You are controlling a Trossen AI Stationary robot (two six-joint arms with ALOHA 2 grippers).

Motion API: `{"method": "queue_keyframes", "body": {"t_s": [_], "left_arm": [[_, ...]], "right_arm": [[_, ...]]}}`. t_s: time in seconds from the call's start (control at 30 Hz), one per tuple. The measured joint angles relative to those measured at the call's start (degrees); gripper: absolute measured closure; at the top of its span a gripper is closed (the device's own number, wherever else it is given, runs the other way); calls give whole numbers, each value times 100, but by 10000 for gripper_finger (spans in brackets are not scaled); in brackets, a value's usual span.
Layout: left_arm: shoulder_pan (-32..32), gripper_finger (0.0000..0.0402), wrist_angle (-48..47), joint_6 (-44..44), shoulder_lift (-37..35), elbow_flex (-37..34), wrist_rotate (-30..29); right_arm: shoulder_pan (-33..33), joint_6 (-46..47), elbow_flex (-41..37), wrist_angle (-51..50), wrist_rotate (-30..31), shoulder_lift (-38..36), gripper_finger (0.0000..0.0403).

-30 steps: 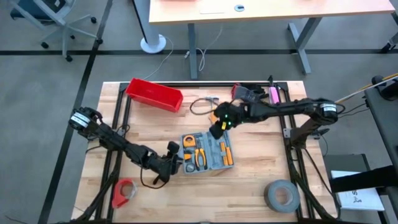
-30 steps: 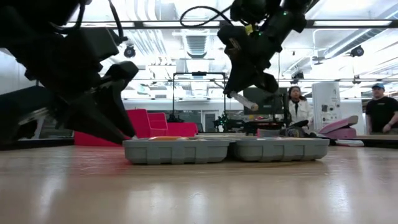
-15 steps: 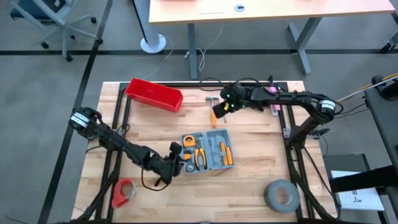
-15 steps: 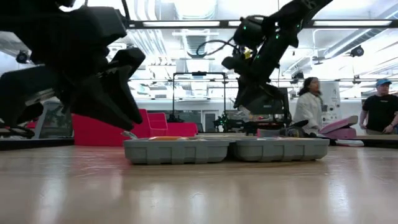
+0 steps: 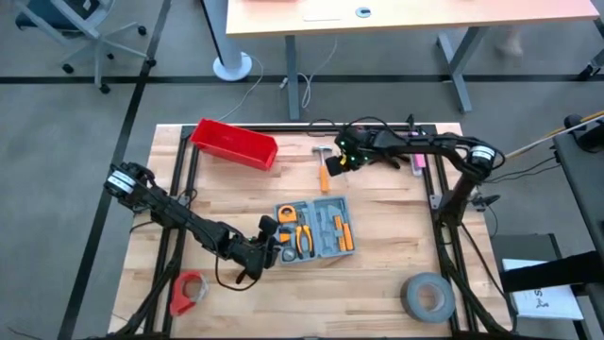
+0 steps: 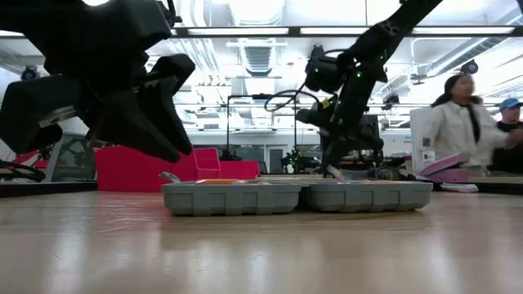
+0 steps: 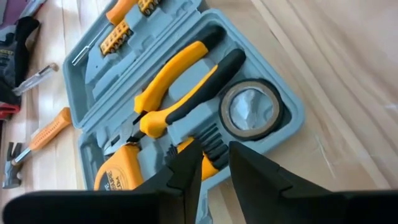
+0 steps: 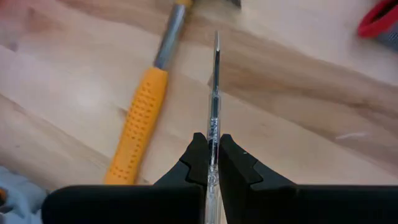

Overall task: Prefit tool cases
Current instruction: Remove the transparent flathead screwdriver from the prefit tool case to the table, then remove the yellow screwdriver from the prefit tool case to the table

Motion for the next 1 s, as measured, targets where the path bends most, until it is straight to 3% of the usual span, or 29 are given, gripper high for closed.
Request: {"method": "queue_keyframes", "body": {"t_s": [0.27,0.7,1.0], "left_arm": [[-2,314,-118,-46,0,0,-1],[-1,297,-113,-86,0,0,-50],[-11,294,-108,-263,0,0,-46]], "right_arm": [[-11,152,-2,5,42,147,394],[-1,-137,-2,-10,-53,112,300],[759,-1167,-2,-566,-558,-298,278]]}}
